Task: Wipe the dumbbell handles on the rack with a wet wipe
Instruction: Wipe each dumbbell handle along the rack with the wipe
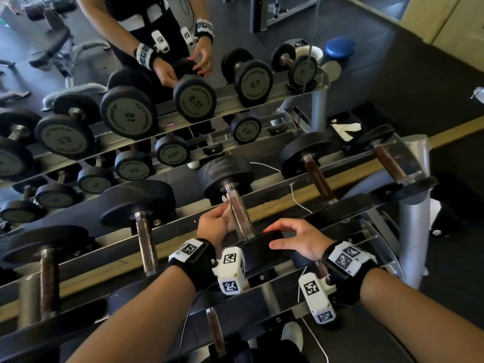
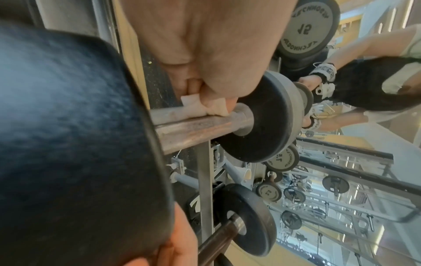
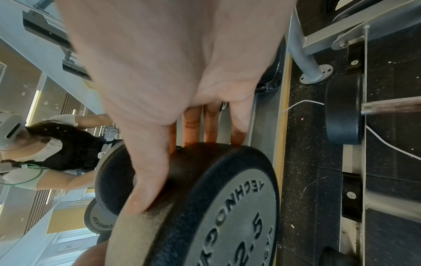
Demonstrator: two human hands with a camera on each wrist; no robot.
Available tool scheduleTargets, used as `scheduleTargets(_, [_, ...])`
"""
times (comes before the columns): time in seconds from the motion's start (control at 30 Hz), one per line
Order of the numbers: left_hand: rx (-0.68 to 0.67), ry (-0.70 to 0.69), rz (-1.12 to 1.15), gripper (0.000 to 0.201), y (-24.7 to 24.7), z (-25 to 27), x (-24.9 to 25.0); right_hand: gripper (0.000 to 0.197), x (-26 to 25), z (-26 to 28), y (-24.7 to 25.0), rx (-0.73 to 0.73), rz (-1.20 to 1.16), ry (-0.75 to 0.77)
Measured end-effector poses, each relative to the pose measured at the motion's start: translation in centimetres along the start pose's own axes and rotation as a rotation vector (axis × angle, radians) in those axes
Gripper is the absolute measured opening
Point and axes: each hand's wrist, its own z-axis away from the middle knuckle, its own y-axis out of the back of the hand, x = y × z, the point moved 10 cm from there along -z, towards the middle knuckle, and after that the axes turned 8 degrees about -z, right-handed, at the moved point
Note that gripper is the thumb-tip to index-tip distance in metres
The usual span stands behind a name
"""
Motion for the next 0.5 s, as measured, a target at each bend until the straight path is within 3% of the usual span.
scheduleTargets(0.13, [-0.009,0.025,0.057,0.035,0.1,1.0,-1.1,0.031,-0.3,0.0,0.1,0.005,0.011,0.02])
scheduleTargets(0.3, [0.109,0.003,0.019,0.045,1.9,-0.6,0.5,0.029,-0.5,0.1,0.0,-0.009,0.015,0.017])
scheduleTargets(0.5, [0.025,-0.041,0.012,0.048,-0.1,-1.1,1.6,0.03,-0.2,0.2,0.1,0.003,0.009,0.008])
